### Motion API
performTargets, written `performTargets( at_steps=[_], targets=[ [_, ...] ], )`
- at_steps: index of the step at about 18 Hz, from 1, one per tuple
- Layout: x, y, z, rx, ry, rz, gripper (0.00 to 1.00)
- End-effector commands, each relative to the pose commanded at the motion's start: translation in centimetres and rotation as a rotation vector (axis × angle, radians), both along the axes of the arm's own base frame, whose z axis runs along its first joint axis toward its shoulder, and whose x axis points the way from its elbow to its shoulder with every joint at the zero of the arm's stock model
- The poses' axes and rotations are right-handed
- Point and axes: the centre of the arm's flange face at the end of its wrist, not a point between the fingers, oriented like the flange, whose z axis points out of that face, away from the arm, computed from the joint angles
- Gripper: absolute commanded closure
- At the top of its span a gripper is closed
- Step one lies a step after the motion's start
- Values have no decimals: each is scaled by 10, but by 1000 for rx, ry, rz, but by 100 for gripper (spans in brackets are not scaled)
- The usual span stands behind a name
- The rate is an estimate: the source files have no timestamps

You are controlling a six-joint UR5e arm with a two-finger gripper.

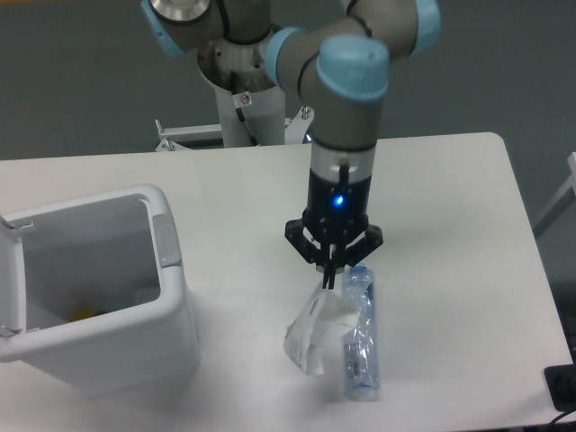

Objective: Place the trash in the trash can
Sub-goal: 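Lift the wrapper and carry it over the white trash bin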

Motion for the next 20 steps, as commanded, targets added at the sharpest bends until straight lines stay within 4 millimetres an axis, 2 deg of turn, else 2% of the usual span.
performTargets(
  at_steps=[3, 5, 6, 7, 10, 13, 17, 20],
  targets=[
    [35, -9, 47, 101, -11, -21, 100],
    [66, -6, 60, 134, -16, -79, 100],
    [97, 3, 60, 138, -24, -132, 100],
    [115, 6, 62, 140, -19, -164, 100],
    [153, 18, 57, 131, -9, -249, 100],
    [179, 33, 43, 103, 49, -382, 100],
    [196, 43, 17, 61, 74, -479, 100],
    [197, 41, -4, 31, 59, -487, 100]
  ],
)
